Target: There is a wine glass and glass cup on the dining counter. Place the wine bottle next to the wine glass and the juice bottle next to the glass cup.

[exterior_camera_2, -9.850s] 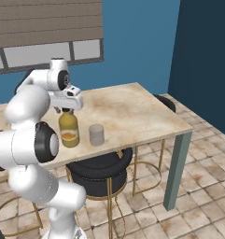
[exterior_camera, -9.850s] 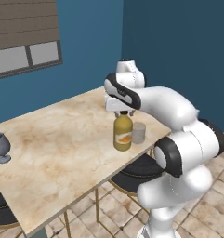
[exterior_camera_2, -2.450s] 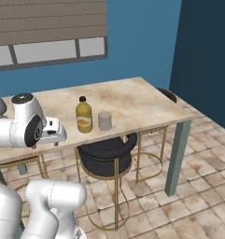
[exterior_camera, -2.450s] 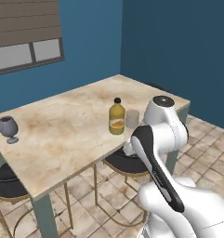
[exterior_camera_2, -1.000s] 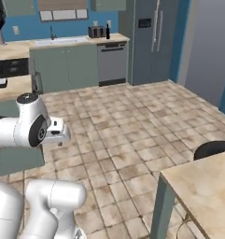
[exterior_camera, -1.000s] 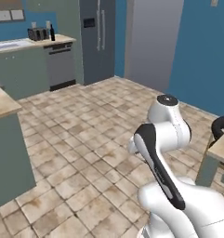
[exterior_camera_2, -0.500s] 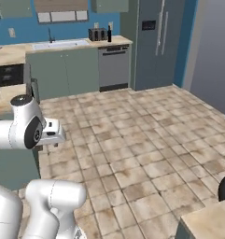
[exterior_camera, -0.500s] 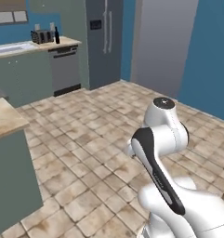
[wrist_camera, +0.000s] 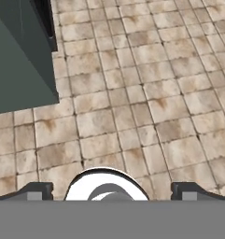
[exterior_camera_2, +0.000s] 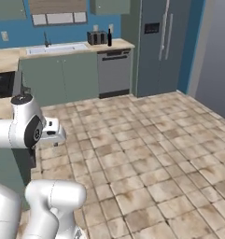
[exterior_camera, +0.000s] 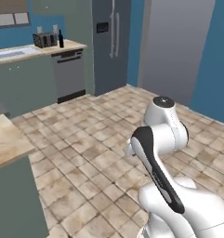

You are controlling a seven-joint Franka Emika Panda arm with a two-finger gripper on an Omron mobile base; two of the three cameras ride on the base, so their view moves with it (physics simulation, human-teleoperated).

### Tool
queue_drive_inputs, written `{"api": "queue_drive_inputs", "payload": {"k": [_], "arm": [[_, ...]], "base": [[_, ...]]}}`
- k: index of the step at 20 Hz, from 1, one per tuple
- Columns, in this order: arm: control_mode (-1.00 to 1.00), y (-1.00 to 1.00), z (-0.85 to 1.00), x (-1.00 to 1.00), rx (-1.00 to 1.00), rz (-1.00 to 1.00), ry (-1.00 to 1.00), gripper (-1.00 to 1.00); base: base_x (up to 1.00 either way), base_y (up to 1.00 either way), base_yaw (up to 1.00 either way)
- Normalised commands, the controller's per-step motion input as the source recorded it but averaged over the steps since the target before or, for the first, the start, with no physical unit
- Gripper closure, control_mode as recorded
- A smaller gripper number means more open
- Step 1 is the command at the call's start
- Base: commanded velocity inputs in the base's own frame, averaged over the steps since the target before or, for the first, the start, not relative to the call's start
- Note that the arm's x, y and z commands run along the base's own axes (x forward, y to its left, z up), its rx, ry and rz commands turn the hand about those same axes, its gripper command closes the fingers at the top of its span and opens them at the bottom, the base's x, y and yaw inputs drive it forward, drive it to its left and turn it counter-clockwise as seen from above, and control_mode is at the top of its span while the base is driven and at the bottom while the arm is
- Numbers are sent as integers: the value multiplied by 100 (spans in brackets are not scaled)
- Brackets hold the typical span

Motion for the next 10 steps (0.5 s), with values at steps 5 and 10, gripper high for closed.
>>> {"api": "queue_drive_inputs", "payload": {"k": [5, 10], "arm": [[100, 0, 0, 0, 0, 0, 0, -100], [100, 0, 0, 0, 0, 0, 0, -100]], "base": [[94, 2, 0], [94, 0, 0]]}}
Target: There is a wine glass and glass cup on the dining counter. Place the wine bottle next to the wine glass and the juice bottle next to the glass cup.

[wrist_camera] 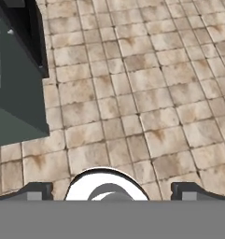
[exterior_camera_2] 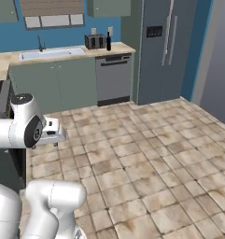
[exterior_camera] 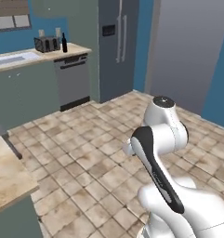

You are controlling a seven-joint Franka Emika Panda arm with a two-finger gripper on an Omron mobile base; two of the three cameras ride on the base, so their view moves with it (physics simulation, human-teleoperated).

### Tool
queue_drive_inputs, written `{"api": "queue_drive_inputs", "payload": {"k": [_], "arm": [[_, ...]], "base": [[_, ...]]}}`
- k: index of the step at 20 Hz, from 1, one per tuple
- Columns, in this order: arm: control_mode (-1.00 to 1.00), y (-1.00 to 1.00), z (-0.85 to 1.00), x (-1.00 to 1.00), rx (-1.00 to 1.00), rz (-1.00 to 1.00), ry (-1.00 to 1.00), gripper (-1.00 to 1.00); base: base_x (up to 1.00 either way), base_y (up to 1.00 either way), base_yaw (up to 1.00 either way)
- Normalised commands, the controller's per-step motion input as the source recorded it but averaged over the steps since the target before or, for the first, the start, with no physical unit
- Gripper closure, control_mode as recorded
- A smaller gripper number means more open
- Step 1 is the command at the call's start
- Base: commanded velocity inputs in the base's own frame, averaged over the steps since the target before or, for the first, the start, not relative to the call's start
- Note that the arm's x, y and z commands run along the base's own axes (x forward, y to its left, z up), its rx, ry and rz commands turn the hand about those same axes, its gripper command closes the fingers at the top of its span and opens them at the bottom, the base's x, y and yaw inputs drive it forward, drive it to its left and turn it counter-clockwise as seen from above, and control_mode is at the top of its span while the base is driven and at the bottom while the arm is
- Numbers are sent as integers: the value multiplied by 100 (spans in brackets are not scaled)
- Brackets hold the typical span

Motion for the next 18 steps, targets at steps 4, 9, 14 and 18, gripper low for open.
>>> {"api": "queue_drive_inputs", "payload": {"k": [4, 9, 14, 18], "arm": [[100, 0, 0, 0, 0, 0, 0, -100], [100, 0, 0, 0, 0, 0, 0, -100], [100, 0, 0, 0, 0, 0, 0, -100], [100, 0, 0, 0, 0, 0, 0, -100]], "base": [[94, 0, 0], [94, -3, 0], [94, -18, 2], [89, -23, 7]]}}
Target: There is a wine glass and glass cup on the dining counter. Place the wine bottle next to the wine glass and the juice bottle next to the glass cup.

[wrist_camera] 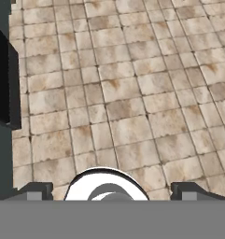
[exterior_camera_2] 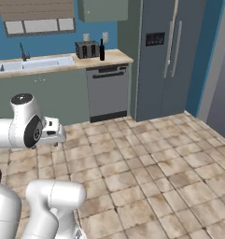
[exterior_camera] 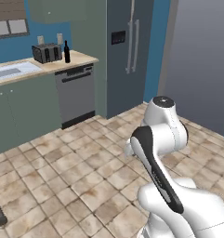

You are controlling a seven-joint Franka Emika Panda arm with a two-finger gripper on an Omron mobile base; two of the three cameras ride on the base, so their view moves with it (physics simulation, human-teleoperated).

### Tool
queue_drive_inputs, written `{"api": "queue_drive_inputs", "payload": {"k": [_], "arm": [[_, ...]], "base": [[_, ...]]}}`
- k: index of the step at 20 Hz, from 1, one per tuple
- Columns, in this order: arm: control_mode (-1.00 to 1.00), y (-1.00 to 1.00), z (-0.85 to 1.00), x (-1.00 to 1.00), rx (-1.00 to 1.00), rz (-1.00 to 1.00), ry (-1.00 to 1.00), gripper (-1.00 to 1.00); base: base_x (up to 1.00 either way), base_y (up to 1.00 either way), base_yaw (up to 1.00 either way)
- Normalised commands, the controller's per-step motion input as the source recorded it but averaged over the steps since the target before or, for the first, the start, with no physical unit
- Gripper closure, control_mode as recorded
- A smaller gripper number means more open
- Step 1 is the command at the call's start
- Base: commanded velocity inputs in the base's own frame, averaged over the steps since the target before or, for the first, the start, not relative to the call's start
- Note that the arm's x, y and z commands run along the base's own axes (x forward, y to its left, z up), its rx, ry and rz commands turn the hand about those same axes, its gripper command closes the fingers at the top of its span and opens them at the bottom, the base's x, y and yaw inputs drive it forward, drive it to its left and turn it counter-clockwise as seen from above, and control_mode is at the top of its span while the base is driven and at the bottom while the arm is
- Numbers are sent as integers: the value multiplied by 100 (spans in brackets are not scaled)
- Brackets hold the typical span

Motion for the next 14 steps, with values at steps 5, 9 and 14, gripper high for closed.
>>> {"api": "queue_drive_inputs", "payload": {"k": [5, 9, 14], "arm": [[100, 0, 0, 0, 0, 0, 0, -100], [100, 0, 0, 0, 0, 0, 0, -100], [100, 0, 0, 0, 0, 0, 0, -100]], "base": [[85, -26, 7], [85, -26, 8], [88, -24, 7]]}}
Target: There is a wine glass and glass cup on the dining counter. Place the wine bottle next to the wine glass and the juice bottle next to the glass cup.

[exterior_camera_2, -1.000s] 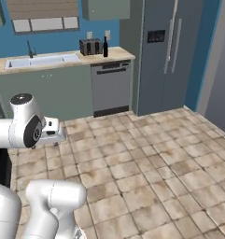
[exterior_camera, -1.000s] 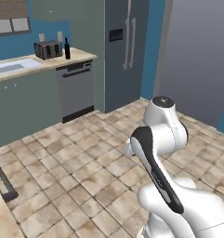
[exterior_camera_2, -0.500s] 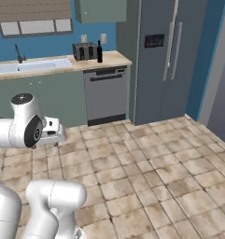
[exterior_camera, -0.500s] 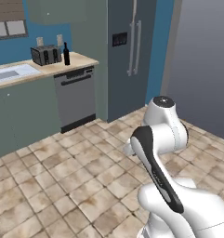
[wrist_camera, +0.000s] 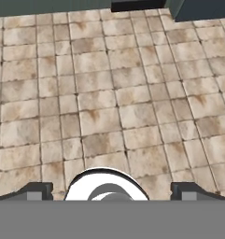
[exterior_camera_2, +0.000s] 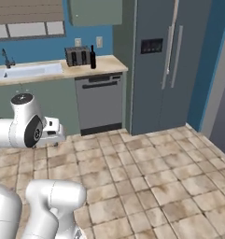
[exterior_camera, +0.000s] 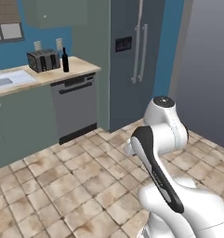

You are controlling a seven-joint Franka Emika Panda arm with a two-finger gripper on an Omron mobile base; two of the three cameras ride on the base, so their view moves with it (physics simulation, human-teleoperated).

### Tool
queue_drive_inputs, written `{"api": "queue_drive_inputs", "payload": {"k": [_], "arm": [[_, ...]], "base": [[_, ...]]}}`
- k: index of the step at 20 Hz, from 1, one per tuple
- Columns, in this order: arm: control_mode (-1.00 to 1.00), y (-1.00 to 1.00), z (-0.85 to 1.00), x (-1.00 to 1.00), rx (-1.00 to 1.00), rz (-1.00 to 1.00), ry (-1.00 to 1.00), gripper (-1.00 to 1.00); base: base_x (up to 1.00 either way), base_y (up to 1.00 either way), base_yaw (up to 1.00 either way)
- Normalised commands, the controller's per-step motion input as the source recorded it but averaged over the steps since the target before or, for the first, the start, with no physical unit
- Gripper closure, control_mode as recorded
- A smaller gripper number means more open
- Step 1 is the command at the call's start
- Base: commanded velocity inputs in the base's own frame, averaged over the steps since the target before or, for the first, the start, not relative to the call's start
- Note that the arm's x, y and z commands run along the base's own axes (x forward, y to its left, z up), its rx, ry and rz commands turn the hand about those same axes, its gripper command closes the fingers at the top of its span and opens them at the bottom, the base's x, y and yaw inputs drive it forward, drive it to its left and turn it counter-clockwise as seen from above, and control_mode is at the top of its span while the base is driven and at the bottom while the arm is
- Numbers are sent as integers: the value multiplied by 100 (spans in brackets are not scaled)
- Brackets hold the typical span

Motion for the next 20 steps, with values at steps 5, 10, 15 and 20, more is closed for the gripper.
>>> {"api": "queue_drive_inputs", "payload": {"k": [5, 10, 15, 20], "arm": [[100, 0, 0, 0, 0, 0, 0, -100], [100, 0, 0, 0, 0, 0, 0, -100], [100, 0, 0, 0, 0, 0, 0, -100], [100, 0, 0, 0, 0, 0, 0, -100]], "base": [[93, -16, 3], [94, -8, 6], [94, 3, 9], [93, 3, 13]]}}
